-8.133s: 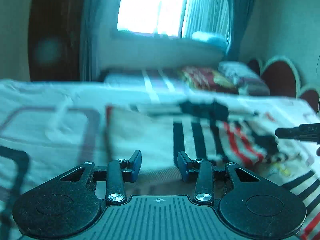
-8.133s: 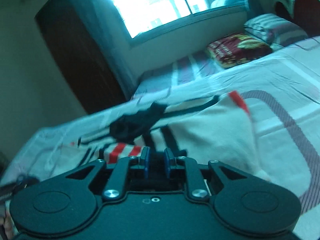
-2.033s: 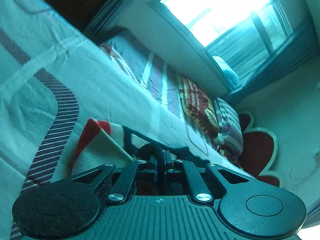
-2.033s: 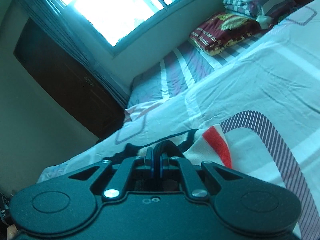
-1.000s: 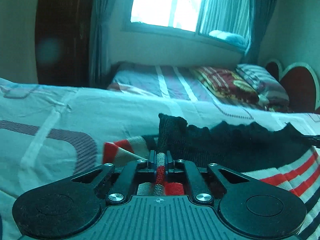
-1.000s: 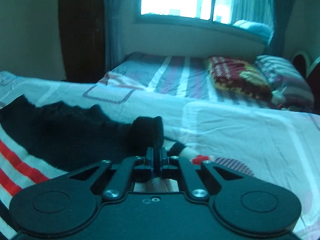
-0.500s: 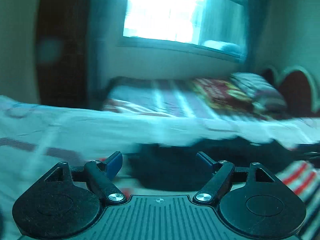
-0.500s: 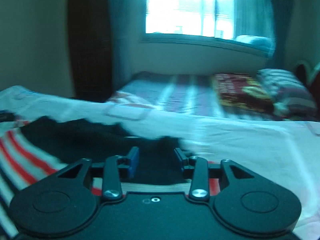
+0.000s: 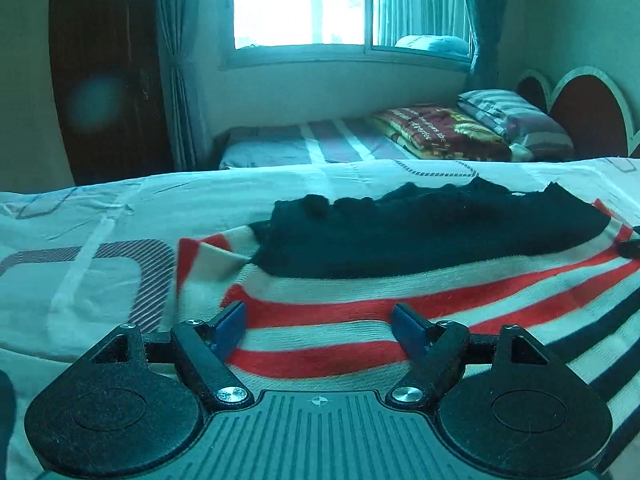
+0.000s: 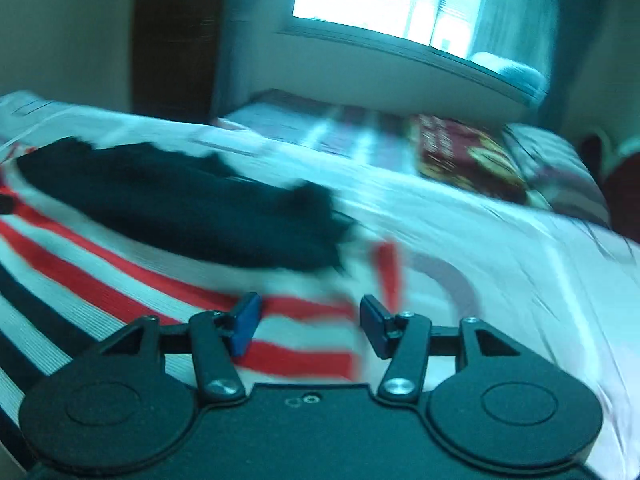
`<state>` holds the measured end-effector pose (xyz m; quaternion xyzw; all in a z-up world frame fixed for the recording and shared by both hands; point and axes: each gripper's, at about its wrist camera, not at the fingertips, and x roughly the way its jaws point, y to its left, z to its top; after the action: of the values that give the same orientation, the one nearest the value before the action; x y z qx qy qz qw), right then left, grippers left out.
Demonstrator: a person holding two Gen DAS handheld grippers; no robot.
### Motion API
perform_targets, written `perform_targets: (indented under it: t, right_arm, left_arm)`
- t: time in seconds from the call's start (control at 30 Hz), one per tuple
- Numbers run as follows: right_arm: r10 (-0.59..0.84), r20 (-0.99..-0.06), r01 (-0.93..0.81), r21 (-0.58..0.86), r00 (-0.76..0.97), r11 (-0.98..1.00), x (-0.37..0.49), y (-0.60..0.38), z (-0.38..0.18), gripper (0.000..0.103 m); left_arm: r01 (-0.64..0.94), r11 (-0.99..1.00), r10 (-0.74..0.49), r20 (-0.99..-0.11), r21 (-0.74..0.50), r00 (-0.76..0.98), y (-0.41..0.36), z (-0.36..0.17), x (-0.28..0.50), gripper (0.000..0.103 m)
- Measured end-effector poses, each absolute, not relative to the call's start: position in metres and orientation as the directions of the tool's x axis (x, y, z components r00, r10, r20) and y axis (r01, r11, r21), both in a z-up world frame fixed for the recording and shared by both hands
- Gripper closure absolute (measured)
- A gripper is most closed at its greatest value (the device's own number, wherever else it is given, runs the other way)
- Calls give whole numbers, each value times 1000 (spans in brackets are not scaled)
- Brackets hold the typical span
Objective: Fold small clothes
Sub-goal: 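Press and smooth the folded sweater with both tools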
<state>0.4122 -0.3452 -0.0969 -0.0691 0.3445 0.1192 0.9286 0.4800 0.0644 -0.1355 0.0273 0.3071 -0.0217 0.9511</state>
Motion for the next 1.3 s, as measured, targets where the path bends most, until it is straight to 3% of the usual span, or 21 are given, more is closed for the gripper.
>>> perform_targets:
  t: [0.03,0.1,0.2,0.33,0.4,0.47,0.53,0.6,0.7,0.83,0.93,0.97,1.0,1.2,1.23,1.27,1.3]
  right_arm:
    - [186,-650,-257,-15,737,966,409,-349,-94,47]
    - [188,-590,-226,10,785,974,393,-345,-82,62]
    - [292,-560,-290,95,775,952,367,-319,-73,61]
    - [342,-588,-401,32,733,916,339,-263,-86,62]
    - [293,-611,-388,-24,735,921,331,-248,-95,60]
    - [261,-608,-389,-86,750,917,321,-246,-100,61]
    - [250,-622,-378,-81,742,922,311,-256,-97,60]
    - [262,-649,-394,-64,715,917,302,-272,-95,60]
    - [223,-577,-294,-30,786,955,288,-309,-80,59]
    - [182,-649,-138,118,738,983,306,-354,-91,55]
    - [218,-646,-139,171,732,975,305,-360,-94,71]
    - [206,-643,-149,142,738,979,303,-357,-93,92]
    - [198,-640,-154,125,743,980,300,-357,-91,95]
    - [167,-664,-146,87,729,985,289,-366,-102,94]
    - [142,-653,-118,81,744,990,290,-366,-99,92]
    - [115,-627,-86,76,771,993,287,-365,-93,78]
    - [97,-590,-66,74,801,995,283,-363,-87,76]
  left_arm:
    - [48,998,-13,-590,44,807,61,-132,480,24]
    - [36,999,-10,-565,35,825,45,-120,477,24]
    - [114,993,-99,-530,-4,842,10,-107,462,24]
    - [224,974,-167,-556,35,814,-38,-115,442,24]
    - [237,969,-153,-597,64,788,-52,-123,435,24]
    - [238,968,-146,-585,83,798,-50,-127,426,24]
    - [210,975,-126,-587,77,799,-36,-125,419,16]
    - [170,983,-95,-585,75,805,-17,-122,409,16]
    - [104,992,-50,-560,65,827,10,-117,393,16]
    - [54,998,-29,-579,27,815,33,-123,389,16]
    - [55,998,-28,-587,27,809,34,-128,386,16]
    - [58,998,-28,-588,31,808,34,-130,386,16]
    - [59,998,-28,-591,33,806,34,-131,385,16]
    - [85,995,-43,-595,43,802,39,-136,382,16]
    - [82,995,-38,-597,47,801,39,-133,381,16]
    - [75,996,-34,-594,46,804,37,-128,380,16]
    - [80,996,-48,-577,30,816,33,-122,377,16]
